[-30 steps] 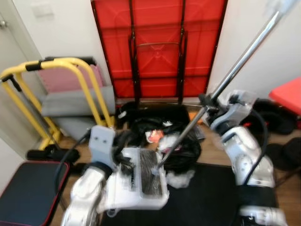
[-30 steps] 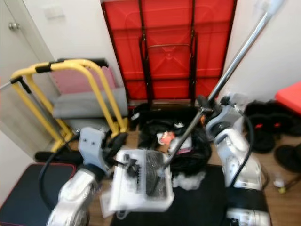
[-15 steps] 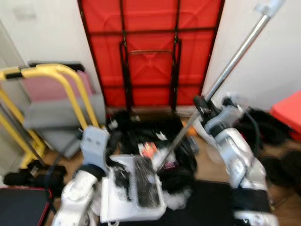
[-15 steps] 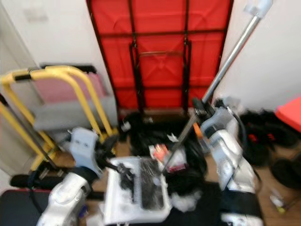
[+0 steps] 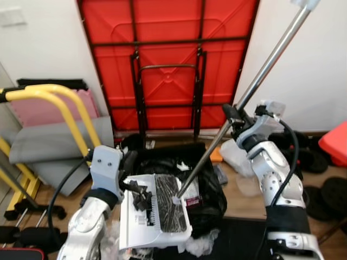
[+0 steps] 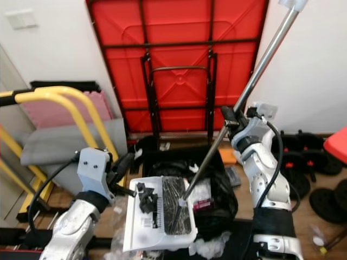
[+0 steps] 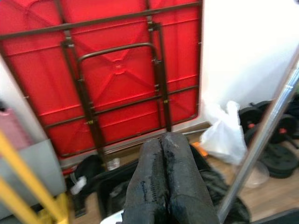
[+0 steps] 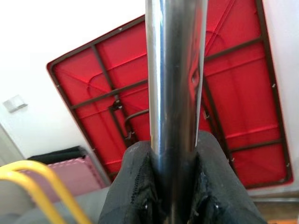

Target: Sweep floor

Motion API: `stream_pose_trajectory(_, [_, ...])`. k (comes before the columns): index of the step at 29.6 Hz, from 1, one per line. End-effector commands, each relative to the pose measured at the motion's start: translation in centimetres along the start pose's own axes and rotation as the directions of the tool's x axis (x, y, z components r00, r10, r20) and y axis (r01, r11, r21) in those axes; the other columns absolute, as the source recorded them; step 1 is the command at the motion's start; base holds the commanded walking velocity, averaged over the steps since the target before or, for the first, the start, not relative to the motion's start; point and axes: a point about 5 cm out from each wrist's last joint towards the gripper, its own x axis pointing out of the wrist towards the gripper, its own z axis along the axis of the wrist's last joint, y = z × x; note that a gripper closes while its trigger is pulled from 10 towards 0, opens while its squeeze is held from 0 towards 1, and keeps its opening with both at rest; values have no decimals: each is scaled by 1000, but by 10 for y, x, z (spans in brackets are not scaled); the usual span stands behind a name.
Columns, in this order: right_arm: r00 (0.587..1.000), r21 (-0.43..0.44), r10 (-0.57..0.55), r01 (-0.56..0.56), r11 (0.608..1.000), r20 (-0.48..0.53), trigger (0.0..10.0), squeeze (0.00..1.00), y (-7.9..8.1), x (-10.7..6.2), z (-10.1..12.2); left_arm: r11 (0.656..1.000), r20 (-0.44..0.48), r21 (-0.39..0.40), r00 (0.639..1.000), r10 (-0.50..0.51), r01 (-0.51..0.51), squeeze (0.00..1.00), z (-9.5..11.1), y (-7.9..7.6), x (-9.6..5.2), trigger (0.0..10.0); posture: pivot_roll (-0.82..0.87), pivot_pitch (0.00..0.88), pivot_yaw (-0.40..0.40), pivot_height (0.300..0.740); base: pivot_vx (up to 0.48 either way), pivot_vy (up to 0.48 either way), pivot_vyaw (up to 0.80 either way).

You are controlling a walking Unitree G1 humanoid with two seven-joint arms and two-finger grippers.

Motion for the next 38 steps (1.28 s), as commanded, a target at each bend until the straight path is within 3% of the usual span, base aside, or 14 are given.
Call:
stream_pose_trajectory(1, [990, -20, 3, -1, 1000, 144, 10000, 0, 1, 7, 31, 1000, -16, 2, 1000, -12, 12, 0, 0, -2, -3, 10000, -116, 0, -14, 740, 334, 0, 0])
stream_pose_trajectory(14, [977, -78, -4, 21, 997, 211, 10000, 0, -4, 19, 61, 999, -44, -46, 999, -30, 28, 0, 4, -13, -22, 10000, -97, 85, -8, 740, 202, 0, 0])
stream_pose_trajectory(18, [974, -165, 11, 27, 986, 225, 10000, 0, -3, 29, 73, 996, -67, -68, 996, -61, 56, 0, 6, -20, -31, 10000, -90, 137, -7, 740, 0, 0, 0])
stream_pose_trajectory(20, [974, -300, 51, 19, 954, 222, 10000, 0, 12, 48, 82, 989, -90, -109, 990, -105, 95, 0, 9, -29, -42, 10000, -75, 195, -13, 740, 0, 0, 0])
stream_pose_trajectory(23, [972, -355, 77, 7, 935, 222, 10000, 0, 23, 60, 87, 986, -102, -126, 987, -122, 108, 0, 12, -33, -49, 10000, -67, 211, -18, 740, 0, 0, 0])
stream_pose_trajectory(33, [964, -410, 112, -4, 912, 241, 10000, 0, 39, 76, 104, 988, -121, -116, 986, -118, 104, 0, 16, -39, -61, 10000, -42, 242, -28, 740, 0, 0, 0])
stream_pose_trajectory(38, [954, -480, 154, -12, 877, 257, 10000, 0, 55, 85, 114, 986, -141, -124, 981, -131, 114, 0, 20, -43, -69, 10000, -26, 267, -22, 740, 0, 0, 0])
